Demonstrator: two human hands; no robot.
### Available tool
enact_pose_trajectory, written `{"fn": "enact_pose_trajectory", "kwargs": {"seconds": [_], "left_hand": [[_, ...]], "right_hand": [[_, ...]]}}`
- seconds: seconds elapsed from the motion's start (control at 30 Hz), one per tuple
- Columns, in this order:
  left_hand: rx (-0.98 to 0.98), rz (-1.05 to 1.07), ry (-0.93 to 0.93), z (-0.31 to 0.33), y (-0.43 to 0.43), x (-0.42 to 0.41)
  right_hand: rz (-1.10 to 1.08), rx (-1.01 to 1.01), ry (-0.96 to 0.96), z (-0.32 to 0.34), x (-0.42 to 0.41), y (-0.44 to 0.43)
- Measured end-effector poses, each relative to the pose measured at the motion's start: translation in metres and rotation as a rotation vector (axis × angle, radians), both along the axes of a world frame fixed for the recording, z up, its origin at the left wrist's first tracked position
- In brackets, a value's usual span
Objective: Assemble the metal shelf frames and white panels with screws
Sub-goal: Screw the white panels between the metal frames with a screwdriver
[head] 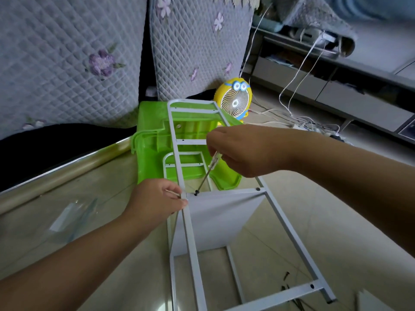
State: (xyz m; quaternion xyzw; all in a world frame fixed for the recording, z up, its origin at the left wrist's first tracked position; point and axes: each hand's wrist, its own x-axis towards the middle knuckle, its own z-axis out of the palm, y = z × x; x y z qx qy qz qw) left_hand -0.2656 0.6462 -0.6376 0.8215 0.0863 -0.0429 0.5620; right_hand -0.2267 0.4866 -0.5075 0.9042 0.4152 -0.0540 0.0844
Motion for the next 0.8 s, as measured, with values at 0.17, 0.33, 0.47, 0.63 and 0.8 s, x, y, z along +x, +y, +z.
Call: {"fn": "enact_pose_trajectory", "kwargs": {"seconds": [0.17, 0.33, 0.47, 0.63, 0.8], "left_hand": [[-0.040, -0.009, 0.027, 0.002, 0.002, -0.001], [-0.071, 0.006, 0.037, 0.001, 0.001, -0.001], [-0.084, 0.039, 0.046, 0.000, -0.002, -0.004], [-0.099, 0.040, 0.056, 0.000, -0.003, -0.006], [-0.093, 0.041, 0.055, 0.001, -0.003, -0.004]], "right_hand": [[0.016, -0.090, 0.026, 0.008, 0.006, 0.000], [-0.063, -0.159, 0.021, 0.010, 0.002, 0.013], [-0.234, -0.063, 0.000, 0.001, 0.011, 0.024], [-0.128, 0.099, -0.041, 0.000, 0.003, 0.016], [0.031, 0.232, -0.003, -0.006, -0.003, 0.004]]}}
